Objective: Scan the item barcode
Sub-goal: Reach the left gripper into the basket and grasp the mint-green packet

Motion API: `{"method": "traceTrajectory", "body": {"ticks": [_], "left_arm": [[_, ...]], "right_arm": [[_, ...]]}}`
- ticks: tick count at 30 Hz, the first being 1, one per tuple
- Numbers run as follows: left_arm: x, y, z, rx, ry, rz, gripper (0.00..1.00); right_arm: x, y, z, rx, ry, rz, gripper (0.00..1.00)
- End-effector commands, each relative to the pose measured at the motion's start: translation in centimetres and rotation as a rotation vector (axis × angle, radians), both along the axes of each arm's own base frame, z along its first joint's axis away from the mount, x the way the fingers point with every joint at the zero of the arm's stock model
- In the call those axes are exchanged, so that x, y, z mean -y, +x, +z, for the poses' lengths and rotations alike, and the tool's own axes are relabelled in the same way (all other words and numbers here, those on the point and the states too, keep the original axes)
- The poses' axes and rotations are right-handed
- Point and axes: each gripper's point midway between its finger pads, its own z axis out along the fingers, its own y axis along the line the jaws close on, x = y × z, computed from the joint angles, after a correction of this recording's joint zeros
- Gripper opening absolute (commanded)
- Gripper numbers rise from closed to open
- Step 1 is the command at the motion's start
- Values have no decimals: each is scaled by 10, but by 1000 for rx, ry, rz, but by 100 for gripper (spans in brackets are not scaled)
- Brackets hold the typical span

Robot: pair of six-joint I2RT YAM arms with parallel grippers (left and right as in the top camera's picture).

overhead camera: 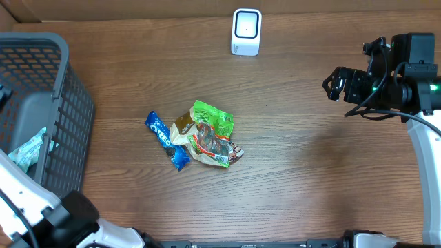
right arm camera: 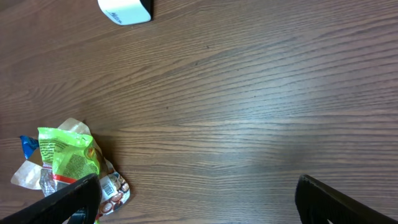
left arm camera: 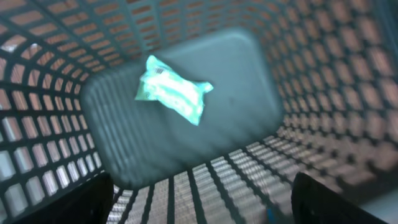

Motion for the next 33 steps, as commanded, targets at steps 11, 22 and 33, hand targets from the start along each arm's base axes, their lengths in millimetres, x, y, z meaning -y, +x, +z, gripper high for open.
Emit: {"method": "traceTrajectory", "body": {"ticks": [11,22,33], "left_arm": [[-41,4,-152,-83,-136,282,82],[-59,5,-235,19,-59,469,100],[-64,10,-269,91,-14,465,100]], "right_arm": [[0,3,14,40,0,0,100],[0,3,14,40,0,0,100],[-2,2,14,40,9,6,100]]}}
